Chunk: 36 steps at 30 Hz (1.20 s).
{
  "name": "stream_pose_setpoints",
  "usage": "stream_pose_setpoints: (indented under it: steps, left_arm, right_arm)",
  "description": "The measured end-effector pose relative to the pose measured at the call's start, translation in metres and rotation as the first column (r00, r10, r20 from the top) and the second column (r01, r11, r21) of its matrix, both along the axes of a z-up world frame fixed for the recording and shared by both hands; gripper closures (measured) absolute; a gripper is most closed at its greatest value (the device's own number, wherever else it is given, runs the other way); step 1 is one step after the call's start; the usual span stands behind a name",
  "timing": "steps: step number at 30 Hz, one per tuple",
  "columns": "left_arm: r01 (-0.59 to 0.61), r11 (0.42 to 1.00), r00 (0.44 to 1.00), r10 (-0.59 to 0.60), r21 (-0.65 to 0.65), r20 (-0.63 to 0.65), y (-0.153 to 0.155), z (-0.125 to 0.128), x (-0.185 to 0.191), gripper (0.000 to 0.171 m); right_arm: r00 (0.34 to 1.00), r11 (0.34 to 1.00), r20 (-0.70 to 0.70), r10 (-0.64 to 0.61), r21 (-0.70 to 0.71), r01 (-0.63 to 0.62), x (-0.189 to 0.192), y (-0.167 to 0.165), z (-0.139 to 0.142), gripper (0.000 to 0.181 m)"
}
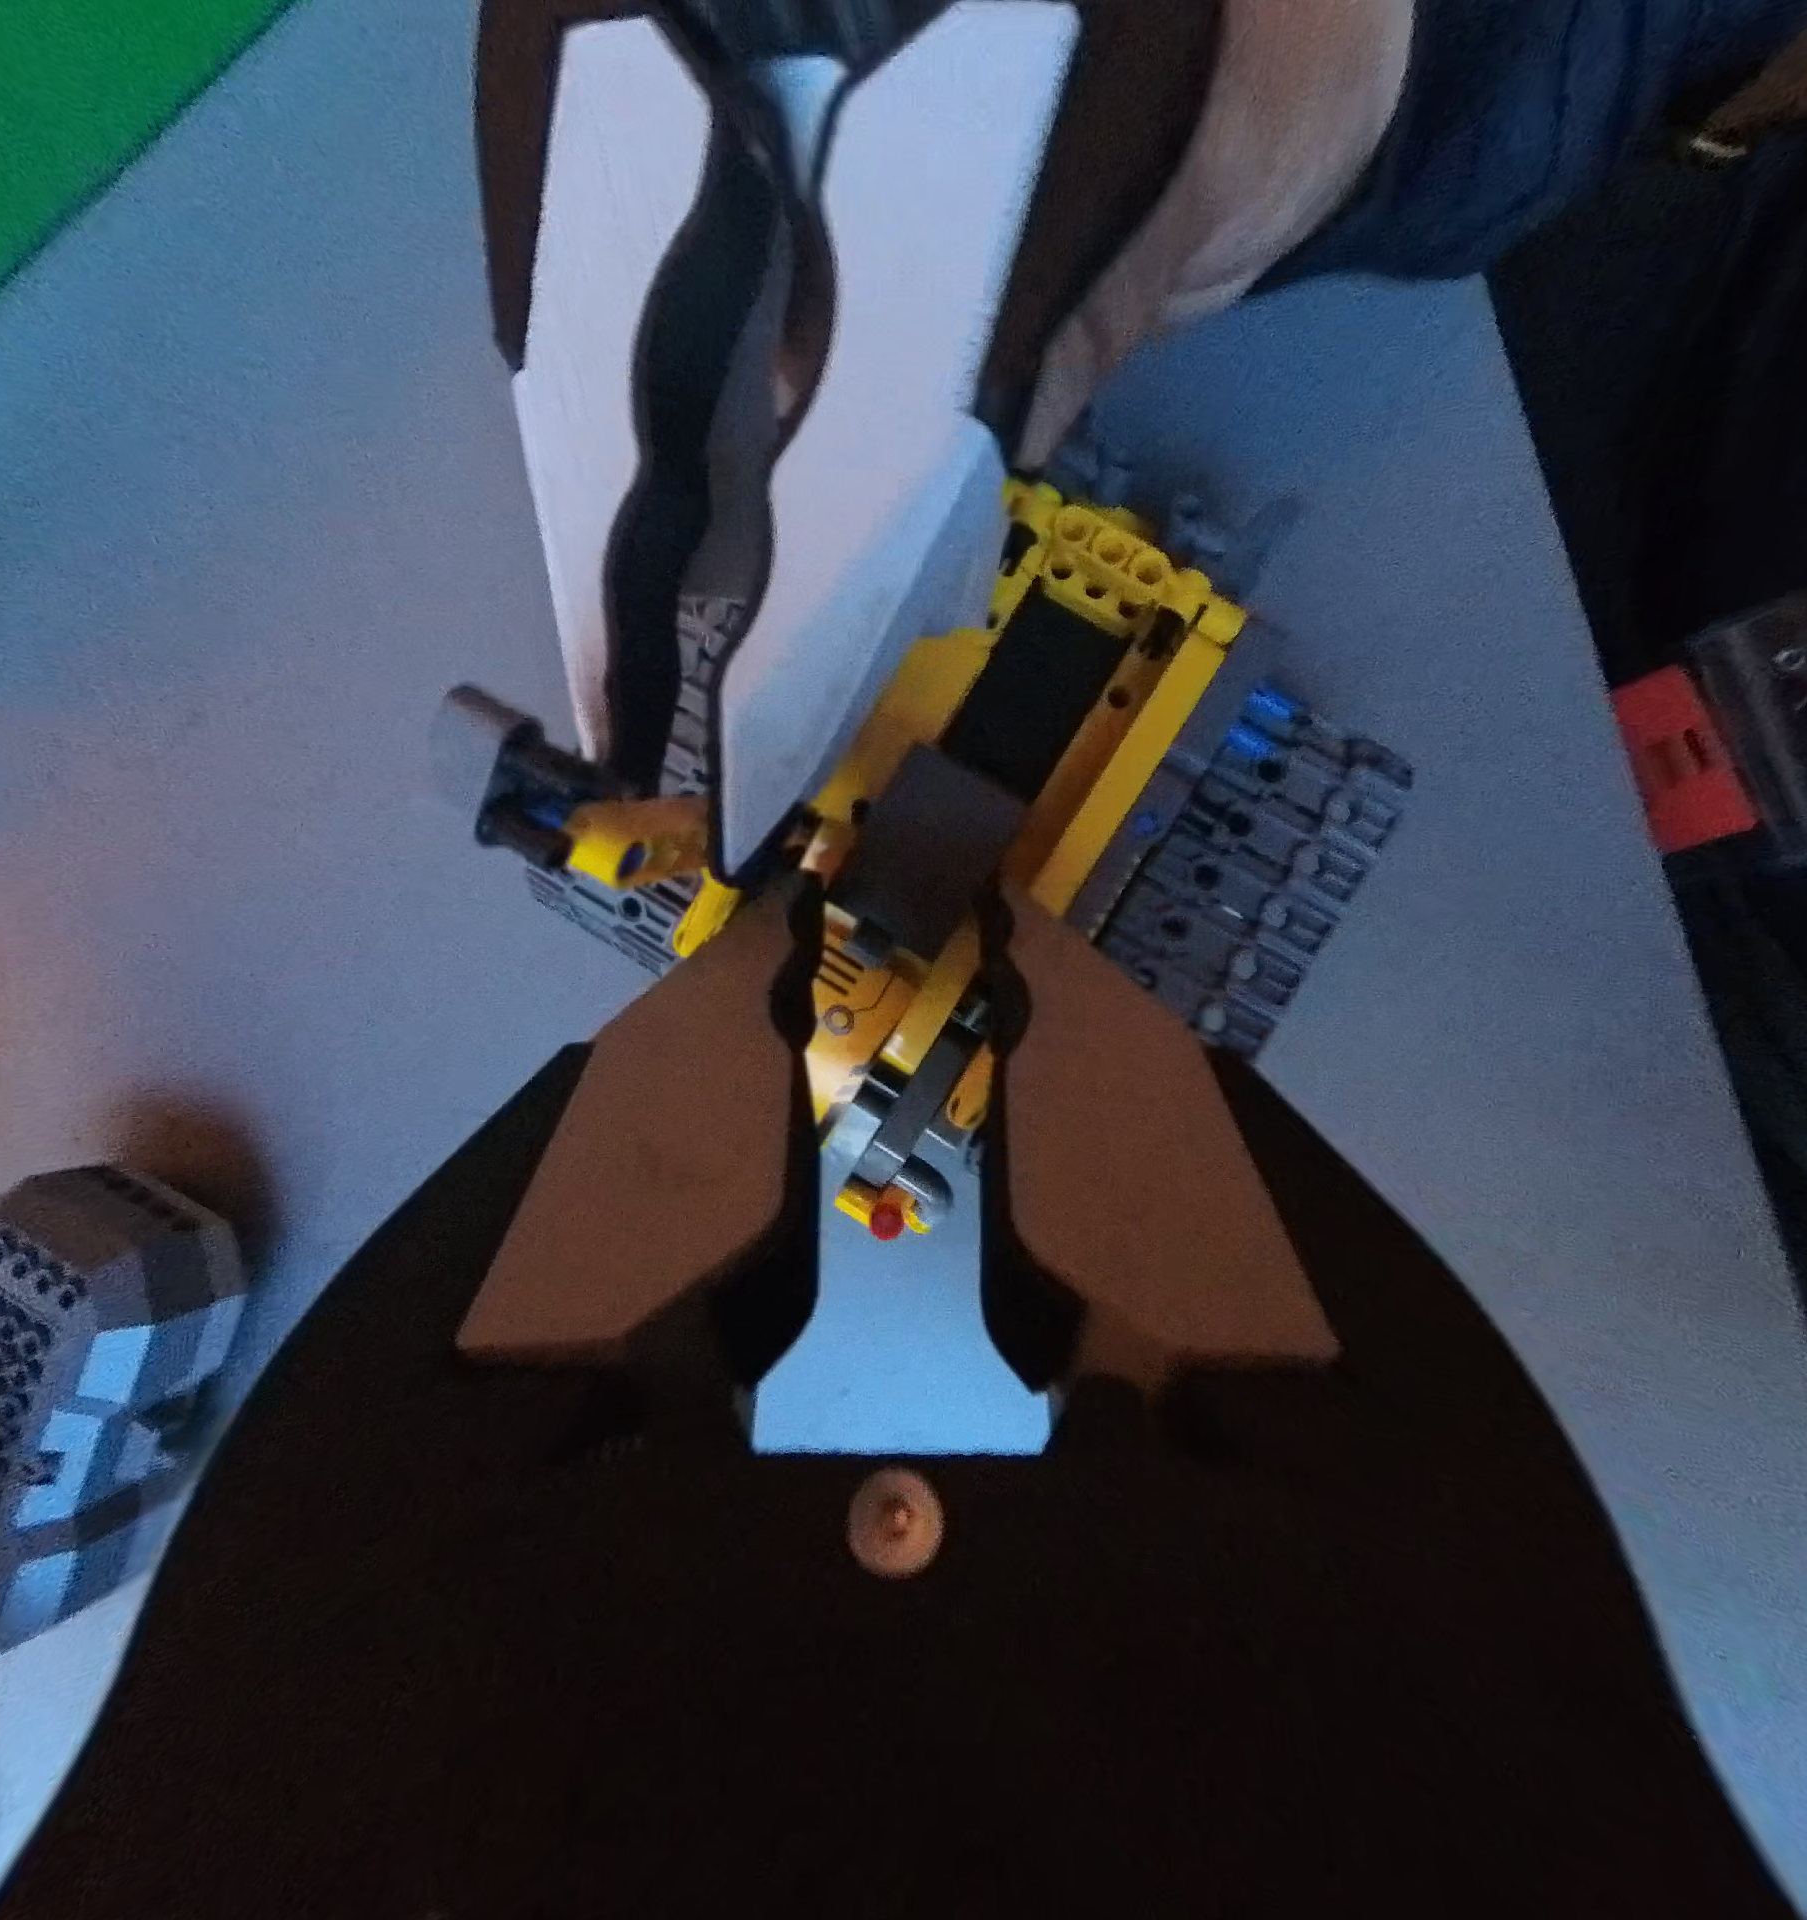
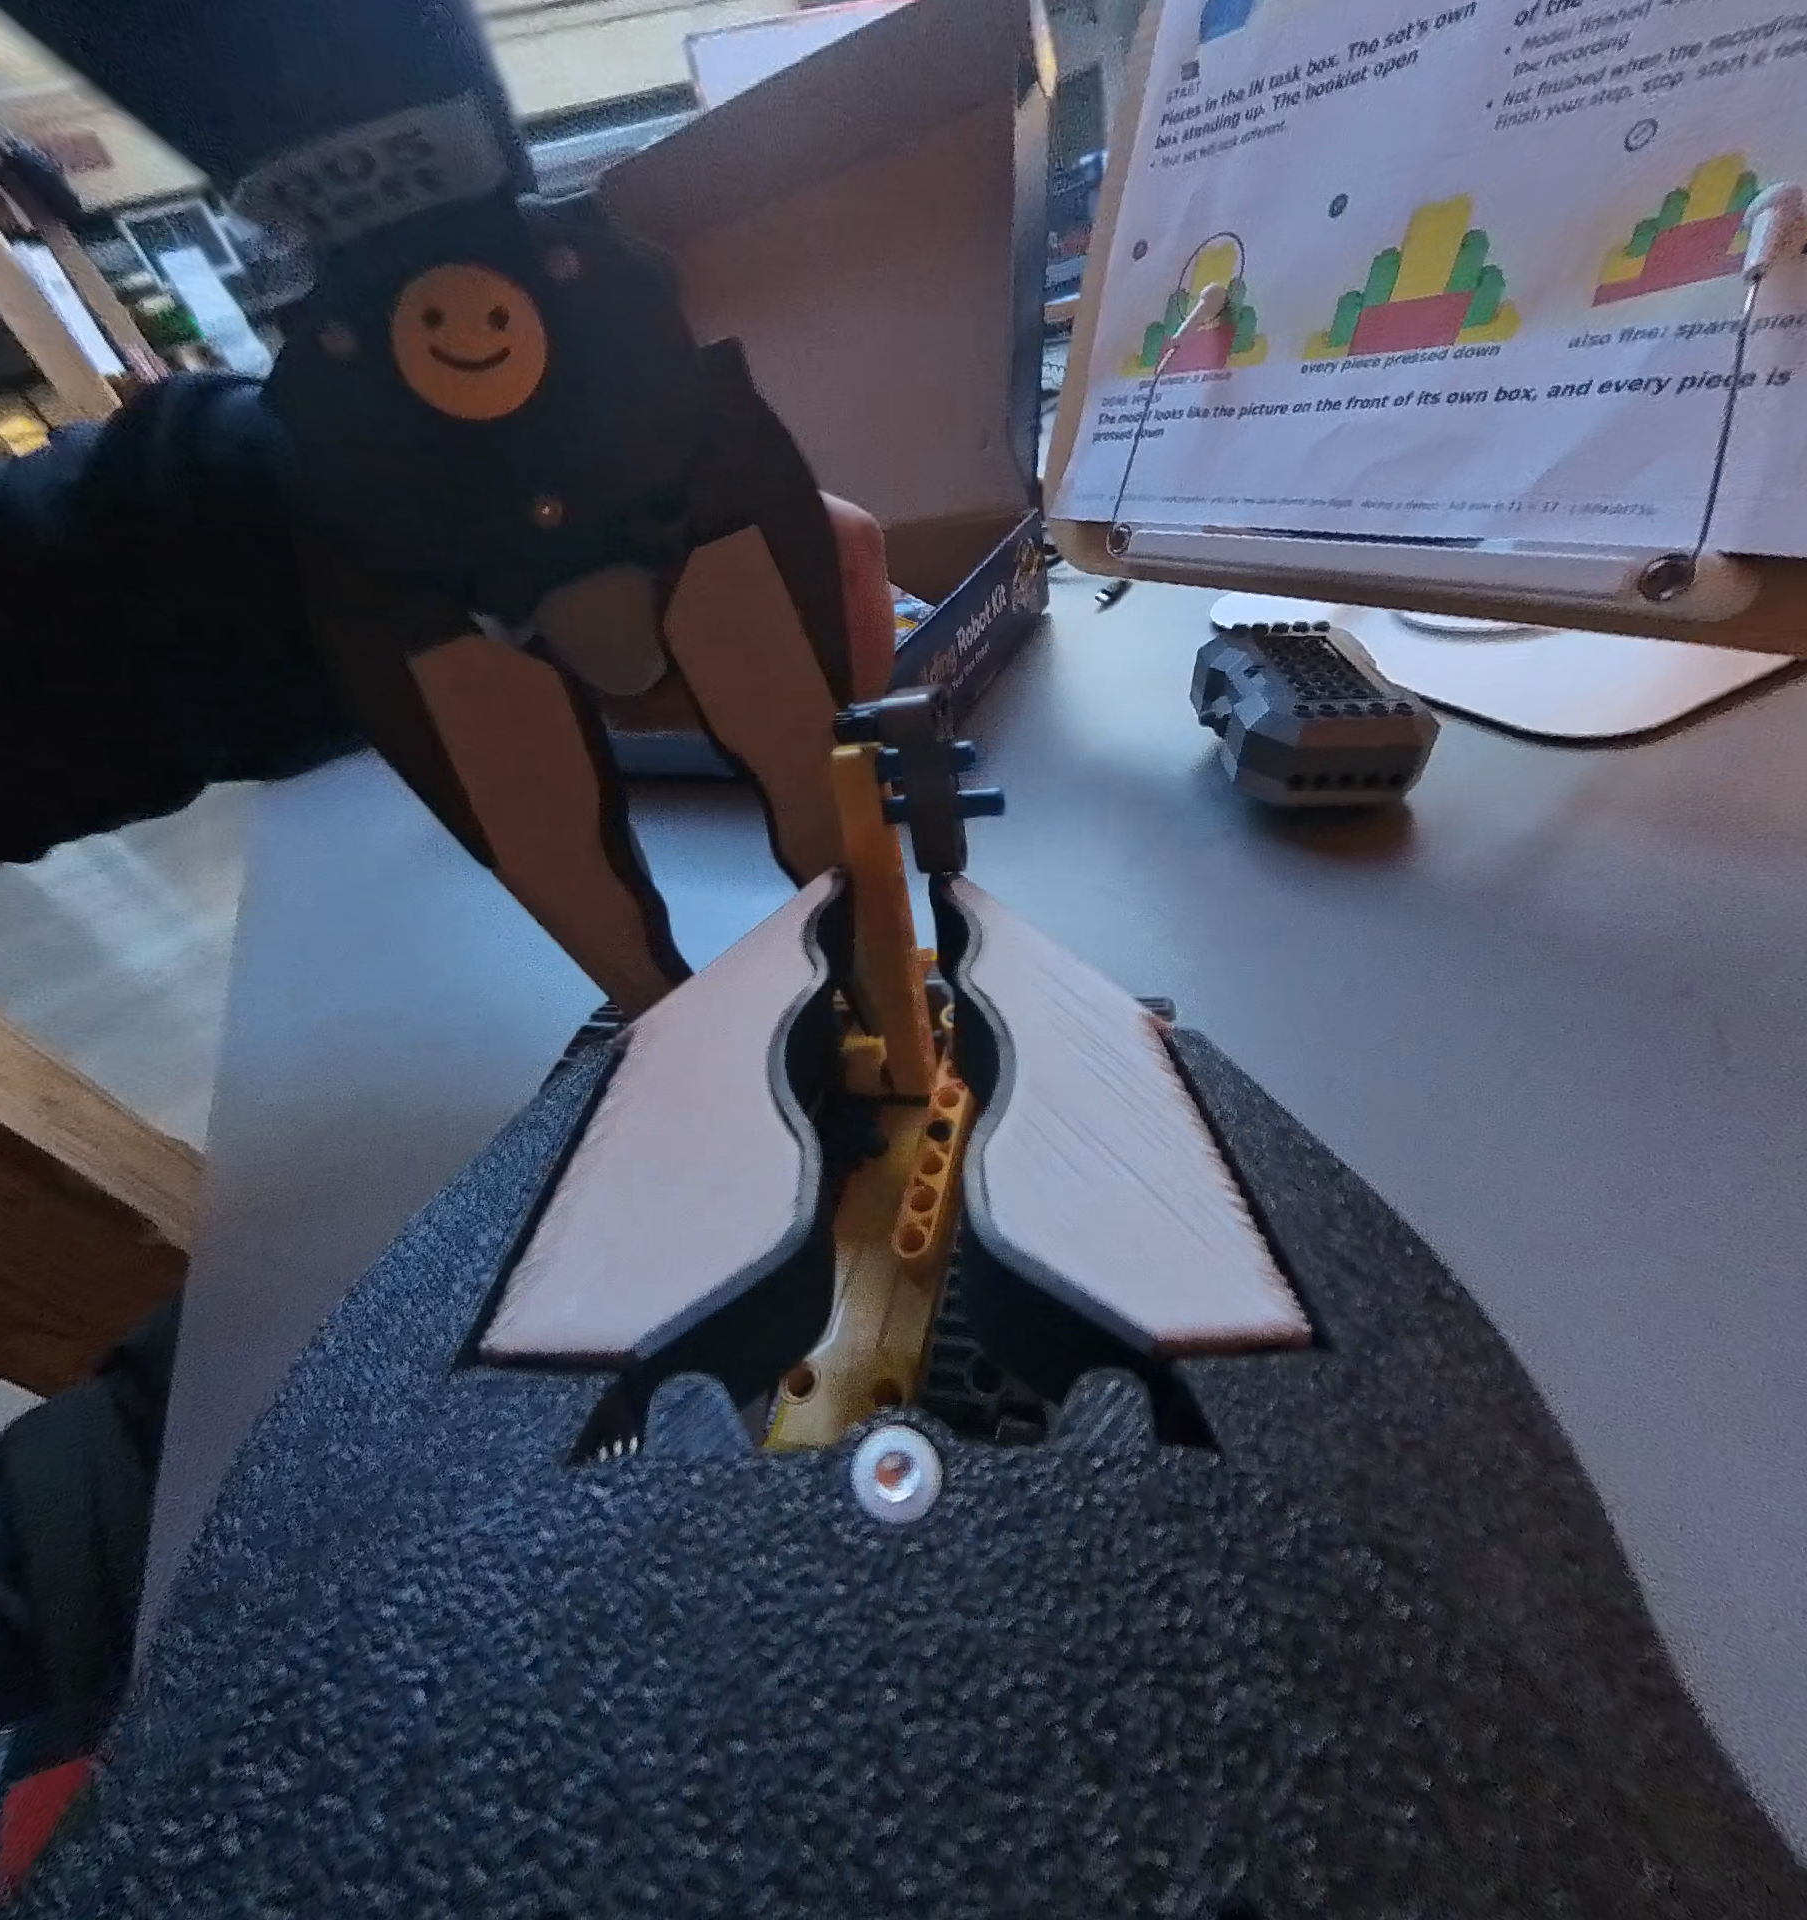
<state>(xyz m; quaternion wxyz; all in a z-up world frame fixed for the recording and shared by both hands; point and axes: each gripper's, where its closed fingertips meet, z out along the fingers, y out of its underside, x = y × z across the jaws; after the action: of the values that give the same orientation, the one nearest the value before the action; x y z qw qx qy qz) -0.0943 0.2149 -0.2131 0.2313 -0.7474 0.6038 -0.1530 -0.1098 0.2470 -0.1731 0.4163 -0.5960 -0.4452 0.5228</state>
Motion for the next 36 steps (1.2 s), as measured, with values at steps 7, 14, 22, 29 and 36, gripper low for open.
stream_pose_setpoints:
  steps: [7, 14, 22, 29, 36]
  left_arm:
    - [0.023, 0.996, 0.999, -0.025, 0.088, 0.022, 0.007, 0.0, 0.006, 0.144]
    - [0.072, 0.991, 0.997, -0.069, 0.112, -0.029, 0.003, -0.002, 0.008, 0.146]
    - [0.083, 0.99, 0.996, -0.082, 0.111, -0.018, -0.002, 0.0, 0.01, 0.148]
    - [0.052, 0.984, 0.999, -0.052, 0.173, -0.004, 0.005, 0.001, 0.011, 0.148]
    - [-0.032, 0.949, 0.999, 0.019, 0.313, 0.045, 0.011, 0.004, 0.013, 0.147]
  right_arm:
    - [0.999, 0.999, 0.011, -0.033, 0.02, 0.033, 0.002, 0.005, 0.0, 0.168]
    - [0.997, 0.999, 0.066, 0.027, 0.021, -0.028, -0.001, 0.002, -0.006, 0.175]
    - [0.952, 0.905, 0.206, -0.225, 0.405, 0.126, 0.001, 0.02, -0.014, 0.18]
    - [0.97, 0.968, 0.138, -0.198, 0.185, 0.171, 0.002, 0.029, -0.013, 0.181]
    - [0.996, 0.997, 0.087, -0.001, 0.071, -0.006, 0.004, 0.014, -0.005, 0.175]
